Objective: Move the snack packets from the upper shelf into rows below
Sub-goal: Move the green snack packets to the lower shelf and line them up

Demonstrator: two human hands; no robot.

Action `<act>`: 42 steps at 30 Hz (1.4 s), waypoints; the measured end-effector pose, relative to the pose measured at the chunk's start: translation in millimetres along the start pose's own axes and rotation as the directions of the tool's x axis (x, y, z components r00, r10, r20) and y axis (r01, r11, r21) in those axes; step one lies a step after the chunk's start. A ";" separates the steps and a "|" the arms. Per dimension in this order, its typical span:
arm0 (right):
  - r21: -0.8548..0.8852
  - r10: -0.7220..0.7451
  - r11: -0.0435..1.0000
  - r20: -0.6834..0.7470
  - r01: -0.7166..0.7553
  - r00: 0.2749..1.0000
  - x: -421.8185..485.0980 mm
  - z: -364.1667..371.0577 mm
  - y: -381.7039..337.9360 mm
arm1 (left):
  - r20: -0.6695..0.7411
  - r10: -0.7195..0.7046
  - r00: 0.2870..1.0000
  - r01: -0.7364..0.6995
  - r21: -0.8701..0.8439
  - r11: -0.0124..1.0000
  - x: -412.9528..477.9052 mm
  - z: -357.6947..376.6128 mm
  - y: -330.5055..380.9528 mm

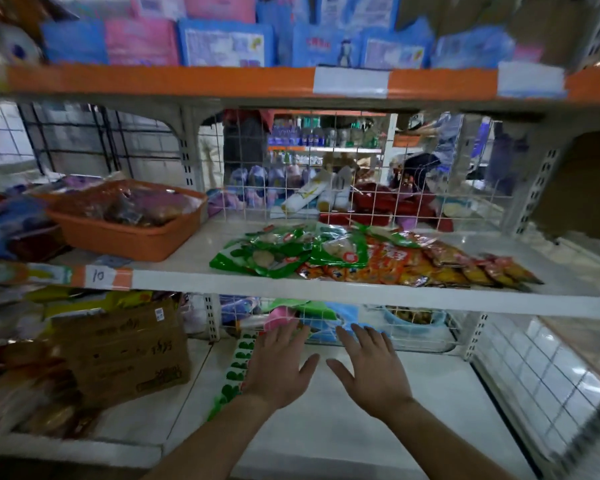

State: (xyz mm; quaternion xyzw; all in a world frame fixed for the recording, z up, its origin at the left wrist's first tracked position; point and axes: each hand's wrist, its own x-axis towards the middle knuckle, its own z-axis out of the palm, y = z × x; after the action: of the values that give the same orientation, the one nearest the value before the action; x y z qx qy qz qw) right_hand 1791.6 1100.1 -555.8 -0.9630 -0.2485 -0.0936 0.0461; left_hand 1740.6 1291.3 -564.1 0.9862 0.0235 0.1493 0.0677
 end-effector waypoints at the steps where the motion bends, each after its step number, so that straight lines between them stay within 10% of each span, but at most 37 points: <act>1: -0.009 -0.014 1.000 -0.032 0.014 0.999 -1.2 -6.9 -1.3 | -0.012 0.023 1.000 -0.023 0.017 1.000 0.4 -9.2 1.9; 18: 0.092 -0.037 0.992 -0.446 0.087 0.894 59.4 -99.4 -4.2 | -0.452 0.082 0.888 -0.131 -0.077 0.988 67.1 -95.0 -7.4; 29: 0.298 0.192 0.943 -0.113 -0.151 0.975 150.8 -104.8 6.4 | -0.146 -0.409 0.901 0.246 -0.604 0.758 127.2 -106.0 -49.6; 42: 0.500 0.355 0.803 0.033 -0.323 0.934 169.0 -90.1 19.3 | -0.038 -0.596 0.802 0.575 -0.220 0.788 184.2 -114.9 -69.2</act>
State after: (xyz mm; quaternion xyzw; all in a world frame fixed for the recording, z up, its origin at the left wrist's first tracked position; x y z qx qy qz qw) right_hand 1932.0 1150.5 -434.2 -0.9436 -0.0866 -0.0464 0.3163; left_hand 1880.4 1386.6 -411.4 0.9091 0.3170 0.1741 0.2068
